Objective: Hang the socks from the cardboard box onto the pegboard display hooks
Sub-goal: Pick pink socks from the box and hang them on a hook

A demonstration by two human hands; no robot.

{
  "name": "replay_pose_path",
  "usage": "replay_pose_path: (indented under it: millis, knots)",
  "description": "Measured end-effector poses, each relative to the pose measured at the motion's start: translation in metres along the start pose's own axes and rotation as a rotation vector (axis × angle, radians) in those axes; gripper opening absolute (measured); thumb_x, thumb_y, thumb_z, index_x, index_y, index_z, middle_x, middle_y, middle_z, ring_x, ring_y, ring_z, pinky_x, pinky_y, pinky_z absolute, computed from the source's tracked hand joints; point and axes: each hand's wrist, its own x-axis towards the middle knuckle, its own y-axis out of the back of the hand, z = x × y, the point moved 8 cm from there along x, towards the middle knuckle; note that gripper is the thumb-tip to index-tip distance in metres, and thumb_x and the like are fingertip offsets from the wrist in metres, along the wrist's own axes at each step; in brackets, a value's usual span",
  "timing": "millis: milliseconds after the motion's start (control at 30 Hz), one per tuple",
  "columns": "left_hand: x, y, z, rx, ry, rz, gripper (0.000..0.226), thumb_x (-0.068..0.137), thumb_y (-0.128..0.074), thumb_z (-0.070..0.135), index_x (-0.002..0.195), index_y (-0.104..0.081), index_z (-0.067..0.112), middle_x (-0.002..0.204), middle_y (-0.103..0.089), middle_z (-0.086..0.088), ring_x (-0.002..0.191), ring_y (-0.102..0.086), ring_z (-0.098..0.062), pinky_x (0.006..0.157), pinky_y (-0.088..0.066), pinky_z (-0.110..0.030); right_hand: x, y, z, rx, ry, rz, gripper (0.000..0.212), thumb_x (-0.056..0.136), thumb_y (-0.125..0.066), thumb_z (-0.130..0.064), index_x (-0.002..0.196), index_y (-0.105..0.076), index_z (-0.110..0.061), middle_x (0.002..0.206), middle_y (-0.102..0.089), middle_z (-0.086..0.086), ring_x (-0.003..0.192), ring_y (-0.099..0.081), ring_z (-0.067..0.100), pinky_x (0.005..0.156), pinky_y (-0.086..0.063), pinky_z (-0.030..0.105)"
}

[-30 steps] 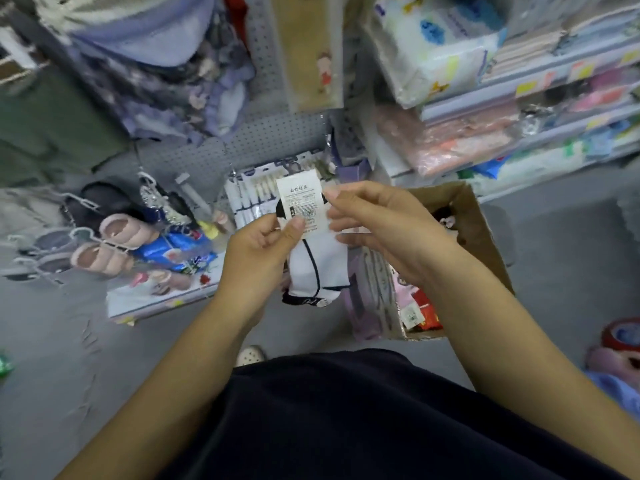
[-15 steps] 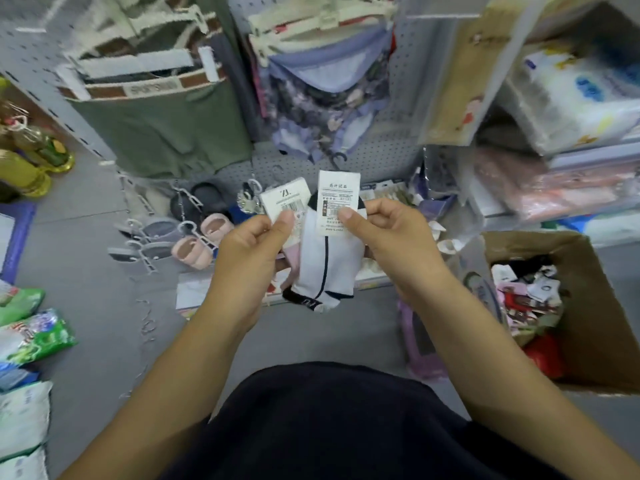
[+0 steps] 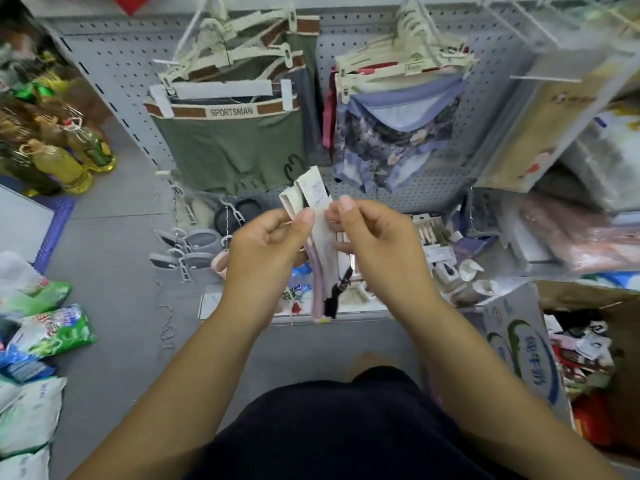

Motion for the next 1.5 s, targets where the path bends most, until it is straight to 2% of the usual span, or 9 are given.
replay_pose_path:
  millis: [133, 267, 500, 667, 867, 967, 1167, 1367, 1500]
  knots:
    - [0.019, 0.0, 0.009, -0.039, -0.024, 0.04, 0.011, 0.098, -0.068, 0.021, 0.103, -0.077, 0.02, 0.093, -0.08, -0.009, 0.088, -0.075, -0.025, 0.084, -0.056, -0.04, 0.028, 0.011, -0.008, 0.065, -0.007, -0.044, 0.015, 0.094, -0.071, -0.016, 0.109, -0.069, -0.016, 0.089, -0.075, 0.008, 0.086, -0.074, 0.019, 0.087, -0.061, 0.041]
    - [0.039, -0.017, 0.031, -0.054, -0.052, 0.015, 0.014, 0.098, -0.066, 0.018, 0.108, -0.075, 0.017, 0.096, -0.081, -0.003, 0.091, -0.077, -0.02, 0.083, -0.06, -0.038, 0.067, 0.023, -0.015, -0.04, 0.029, -0.026, 0.03, 0.088, -0.078, -0.031, 0.114, -0.067, -0.024, 0.092, -0.062, -0.003, 0.077, -0.054, 0.004, 0.075, -0.047, 0.019]
    - [0.089, -0.028, 0.065, -0.247, -0.026, 0.06, 0.023, 0.1, -0.062, 0.02, 0.119, -0.068, 0.009, 0.114, -0.076, -0.013, 0.111, -0.07, -0.037, 0.1, -0.052, -0.059, 0.134, 0.023, -0.046, 0.06, 0.044, -0.185, 0.024, 0.091, -0.075, -0.033, 0.094, -0.072, -0.009, 0.096, -0.078, 0.01, 0.094, -0.074, 0.028, 0.091, -0.057, 0.053]
    - [0.12, -0.032, 0.093, -0.444, -0.069, 0.151, 0.02, 0.102, -0.057, 0.018, 0.117, -0.068, 0.012, 0.117, -0.075, -0.014, 0.116, -0.069, -0.034, 0.106, -0.049, -0.049, 0.174, 0.034, -0.074, 0.2, 0.011, -0.142, 0.026, 0.092, -0.073, -0.03, 0.096, -0.066, -0.005, 0.09, -0.078, 0.011, 0.081, -0.071, 0.028, 0.079, -0.056, 0.063]
    - [0.15, -0.04, 0.147, -0.63, -0.151, 0.095, 0.032, 0.104, -0.049, 0.014, 0.128, -0.056, -0.005, 0.112, -0.075, -0.023, 0.106, -0.073, -0.034, 0.088, -0.061, -0.046, 0.218, 0.05, -0.119, 0.178, 0.102, -0.075, 0.02, 0.092, -0.073, -0.033, 0.087, -0.066, -0.015, 0.085, -0.078, 0.003, 0.077, -0.074, 0.021, 0.072, -0.059, 0.043]
    - [0.163, -0.04, 0.17, -0.658, -0.189, 0.092, 0.035, 0.103, -0.051, 0.018, 0.123, -0.055, -0.011, 0.11, -0.073, -0.025, 0.106, -0.073, -0.034, 0.101, -0.053, -0.054, 0.238, 0.055, -0.143, 0.135, 0.162, -0.055, 0.02, 0.091, -0.074, -0.036, 0.087, -0.066, -0.018, 0.081, -0.077, 0.0, 0.075, -0.072, 0.018, 0.073, -0.057, 0.042]
    - [0.178, -0.018, 0.213, -0.575, -0.363, 0.16, 0.032, 0.087, -0.074, 0.037, 0.099, -0.059, 0.012, 0.079, -0.062, -0.002, 0.077, -0.065, -0.017, 0.081, -0.054, -0.038, 0.265, 0.053, -0.192, 0.086, 0.283, -0.095, 0.022, 0.092, -0.073, -0.035, 0.09, -0.064, -0.016, 0.087, -0.079, 0.003, 0.088, -0.076, 0.026, 0.086, -0.059, 0.055]
    - [0.171, 0.029, 0.228, -0.276, -0.478, 0.452, 0.024, 0.098, -0.06, 0.007, 0.107, -0.072, 0.026, 0.114, -0.075, 0.001, 0.111, -0.07, -0.02, 0.087, -0.057, -0.032, 0.289, 0.026, -0.226, -0.03, 0.392, -0.143, 0.023, 0.09, -0.071, -0.042, 0.09, -0.065, -0.02, 0.073, -0.073, -0.012, 0.081, -0.072, 0.016, 0.079, -0.057, 0.045]
    - [0.161, 0.057, 0.242, -0.115, -0.578, 0.596, 0.034, 0.096, -0.062, 0.001, 0.108, -0.071, 0.031, 0.11, -0.074, 0.011, 0.096, -0.072, -0.003, 0.077, -0.058, -0.022, 0.296, 0.001, -0.246, -0.037, 0.43, -0.217, 0.022, 0.097, -0.064, -0.035, 0.08, -0.057, -0.023, 0.062, -0.065, -0.02, 0.067, -0.062, 0.004, 0.066, -0.045, 0.026]
